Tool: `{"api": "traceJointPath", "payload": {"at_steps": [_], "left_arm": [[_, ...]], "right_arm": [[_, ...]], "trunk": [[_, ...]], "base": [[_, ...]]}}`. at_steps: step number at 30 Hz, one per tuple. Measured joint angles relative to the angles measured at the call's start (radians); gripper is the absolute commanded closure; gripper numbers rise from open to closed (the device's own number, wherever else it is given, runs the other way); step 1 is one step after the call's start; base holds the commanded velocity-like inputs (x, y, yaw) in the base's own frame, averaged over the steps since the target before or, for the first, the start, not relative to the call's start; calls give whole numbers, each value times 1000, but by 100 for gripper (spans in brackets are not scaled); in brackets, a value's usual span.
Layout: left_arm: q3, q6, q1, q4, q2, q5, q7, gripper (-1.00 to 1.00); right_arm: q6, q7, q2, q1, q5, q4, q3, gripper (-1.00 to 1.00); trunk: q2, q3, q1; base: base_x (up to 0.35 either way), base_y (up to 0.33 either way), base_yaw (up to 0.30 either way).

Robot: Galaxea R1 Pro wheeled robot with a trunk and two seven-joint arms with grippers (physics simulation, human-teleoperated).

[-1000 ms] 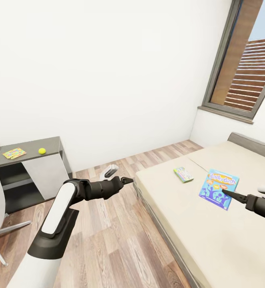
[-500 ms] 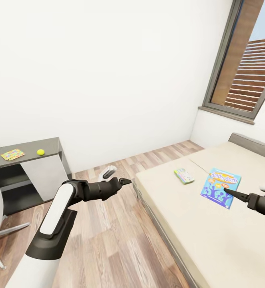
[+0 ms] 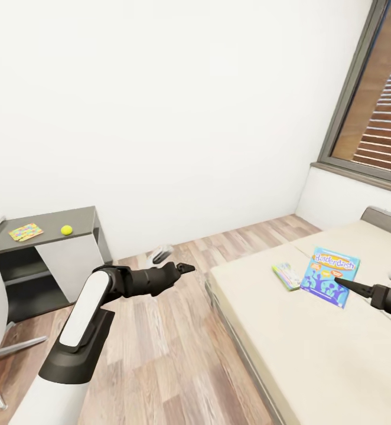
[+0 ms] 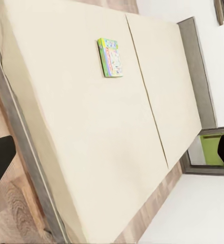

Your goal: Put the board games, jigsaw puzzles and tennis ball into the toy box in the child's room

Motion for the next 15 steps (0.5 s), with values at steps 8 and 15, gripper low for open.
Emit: {"api": "traceJointPath", "payload": {"at_steps": [8, 15], "left_arm": [[-3, 0, 0, -1, -4, 1, -1, -100], [-4, -2, 0, -2, -10, 3, -10, -100]], "right_arm": [[0, 2, -1, 3, 0, 0, 2, 100], [0, 3, -1, 4, 0, 0, 2, 100]], "trunk": [[0, 6, 0], [1, 11, 3]], "base": [[331, 0, 248], [276, 0, 264]]}}
